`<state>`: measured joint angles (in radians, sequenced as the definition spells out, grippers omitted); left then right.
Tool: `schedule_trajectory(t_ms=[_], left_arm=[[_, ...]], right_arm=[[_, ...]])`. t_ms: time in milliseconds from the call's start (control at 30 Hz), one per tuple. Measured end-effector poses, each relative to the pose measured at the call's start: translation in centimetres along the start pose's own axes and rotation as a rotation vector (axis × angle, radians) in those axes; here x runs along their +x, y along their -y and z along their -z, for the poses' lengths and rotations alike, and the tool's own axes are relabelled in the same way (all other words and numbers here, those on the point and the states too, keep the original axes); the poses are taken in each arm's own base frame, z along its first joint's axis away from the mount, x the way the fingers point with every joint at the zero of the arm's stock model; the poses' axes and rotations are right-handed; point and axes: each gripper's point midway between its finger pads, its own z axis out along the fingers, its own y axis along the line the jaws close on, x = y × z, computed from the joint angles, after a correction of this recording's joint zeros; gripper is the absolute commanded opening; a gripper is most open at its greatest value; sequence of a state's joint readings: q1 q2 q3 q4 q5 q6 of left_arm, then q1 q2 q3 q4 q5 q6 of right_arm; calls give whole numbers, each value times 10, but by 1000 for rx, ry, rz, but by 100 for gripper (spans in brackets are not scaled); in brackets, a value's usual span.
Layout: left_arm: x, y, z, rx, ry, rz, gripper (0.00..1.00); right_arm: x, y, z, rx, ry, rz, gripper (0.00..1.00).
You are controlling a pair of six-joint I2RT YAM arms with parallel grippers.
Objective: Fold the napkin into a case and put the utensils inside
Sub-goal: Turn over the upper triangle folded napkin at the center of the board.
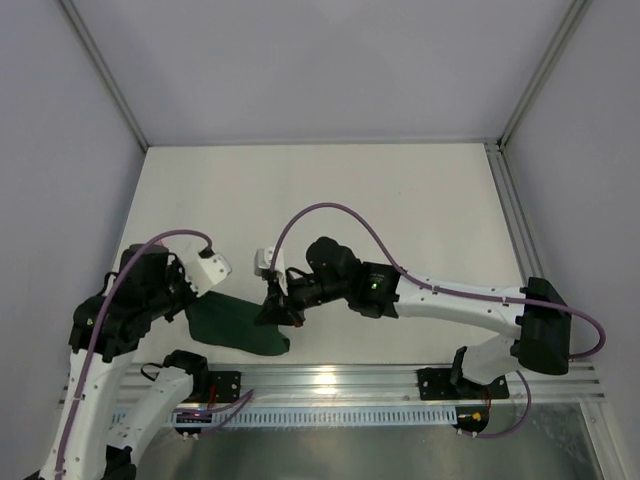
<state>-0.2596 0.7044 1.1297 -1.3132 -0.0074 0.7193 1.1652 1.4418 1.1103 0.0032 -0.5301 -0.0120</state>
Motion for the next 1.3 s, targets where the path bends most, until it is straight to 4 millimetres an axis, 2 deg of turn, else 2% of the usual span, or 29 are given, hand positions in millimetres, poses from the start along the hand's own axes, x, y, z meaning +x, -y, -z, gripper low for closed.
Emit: schedule_trajectory(t_ms=[100,200,300,400,500,600,700,833,900,967,1067,1133,1167,1300], left_arm=[[2,2,13,-22,24,0,0],[3,2,21,-44,44,-4,0],[5,3,17,-27,23,-21,0],[8,4,0,39,-51,-43,0],[4,-1,-29,130,-137,-70,0],[-6,-10,-68,225,-210,-97,0],[-24,-20,-125,333,-261,-116,0],[-54,-37,-193,404,-266,-128,2],[-65,-44,-218,423,-261,-129,4],[-77,-51,-242,435,-251,-128,9],[-89,-62,-273,430,-243,-126,18],[-95,-70,-287,417,-239,-122,23],[-97,-74,-293,405,-237,-117,30],[-102,-88,-313,344,-224,-83,39]], right_arm=[[-11,-21,-6,-52,37,-67,4],[-18,-30,-8,-88,68,-141,4],[-15,-28,-12,-113,67,-224,4],[-2,-15,-14,-124,52,-317,4],[23,24,-8,-93,46,-455,4],[55,87,9,-8,63,-622,4],[84,150,28,87,96,-755,4],[119,207,46,170,112,-891,4],[133,228,54,203,120,-939,4],[144,246,63,241,129,-972,4],[159,262,77,299,127,-1015,4],[168,267,84,335,115,-1037,4],[171,269,86,349,110,-1044,4],[183,272,90,403,85,-1074,4]])
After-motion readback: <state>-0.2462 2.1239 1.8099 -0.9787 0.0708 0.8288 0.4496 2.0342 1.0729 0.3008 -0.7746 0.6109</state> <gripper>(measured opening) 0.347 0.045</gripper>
